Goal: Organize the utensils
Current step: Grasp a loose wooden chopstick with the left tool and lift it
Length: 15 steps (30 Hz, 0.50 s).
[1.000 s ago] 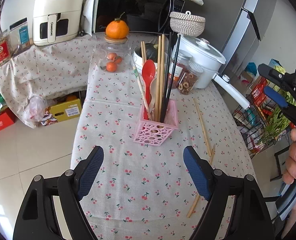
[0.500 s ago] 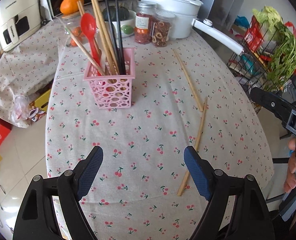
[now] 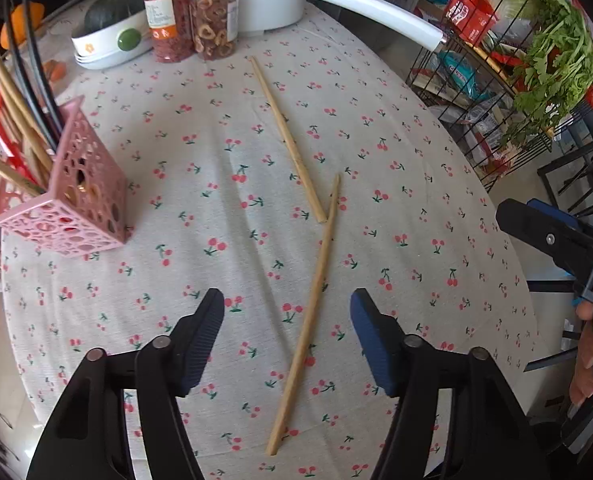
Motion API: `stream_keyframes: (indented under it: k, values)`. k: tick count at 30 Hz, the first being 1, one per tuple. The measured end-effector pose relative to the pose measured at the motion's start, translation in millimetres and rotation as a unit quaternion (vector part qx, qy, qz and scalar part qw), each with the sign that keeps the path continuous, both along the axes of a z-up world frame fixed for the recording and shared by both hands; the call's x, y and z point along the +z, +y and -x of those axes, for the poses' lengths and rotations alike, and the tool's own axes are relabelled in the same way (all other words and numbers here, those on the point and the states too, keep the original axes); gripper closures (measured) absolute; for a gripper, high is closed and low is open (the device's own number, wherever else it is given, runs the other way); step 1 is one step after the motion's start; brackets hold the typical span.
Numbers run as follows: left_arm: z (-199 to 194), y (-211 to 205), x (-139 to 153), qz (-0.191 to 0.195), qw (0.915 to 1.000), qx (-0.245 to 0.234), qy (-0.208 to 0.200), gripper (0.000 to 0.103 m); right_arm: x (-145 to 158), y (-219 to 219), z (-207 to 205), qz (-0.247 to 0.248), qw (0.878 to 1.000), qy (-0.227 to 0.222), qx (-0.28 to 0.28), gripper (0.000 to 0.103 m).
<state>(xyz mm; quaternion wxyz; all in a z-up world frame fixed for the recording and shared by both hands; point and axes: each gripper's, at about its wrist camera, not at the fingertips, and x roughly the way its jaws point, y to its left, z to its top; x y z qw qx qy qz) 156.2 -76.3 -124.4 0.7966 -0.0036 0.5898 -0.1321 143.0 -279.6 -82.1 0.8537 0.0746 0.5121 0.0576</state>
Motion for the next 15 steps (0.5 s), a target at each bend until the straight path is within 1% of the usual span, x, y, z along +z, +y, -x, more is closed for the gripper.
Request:
stream_keyframes:
  k: [1, 2, 4, 9, 11, 12, 13, 15]
  values:
    - [-6, -6, -6, 0.009, 0.9999, -0.002, 0.01, 0.055, -3, -4, -1, -0.002, 1.0, 0.005, -0.002, 0.015]
    - [-12, -11, -12, 0.013, 0.9998, -0.003, 0.017, 0.063, -5, -8, -3, -0.002, 1.0, 0.009, -0.004, 0.015]
    - [-22, -23, -22, 0.013, 0.9996, -0.004, 0.024, 0.07, -9, -16, -6, -0.002, 1.0, 0.015, -0.01, 0.015]
    - [-36, -48, -41, -0.015, 0.9992, -0.024, 0.028, 0.082, -12, -31, -9, -0.013, 0.999, 0.021, -0.028, 0.015]
    - [-37, -55, -43, -0.035, 0.9988, -0.029, 0.018, 0.088, -11, -32, -10, -0.019, 0.999, 0.022, -0.031, 0.015]
    - [-38, -57, -43, -0.043, 0.9984, -0.032, 0.016, 0.089, -11, -32, -10, -0.019, 0.999, 0.021, -0.032, 0.015]
    - [-37, -59, -44, -0.053, 0.9979, -0.034, 0.015, 0.095, -11, -32, -10, -0.019, 0.999, 0.021, -0.032, 0.015]
    - [-35, -58, -43, -0.063, 0.9973, -0.037, 0.01, 0.096, -12, -32, -10, -0.018, 0.999, 0.024, -0.032, 0.015]
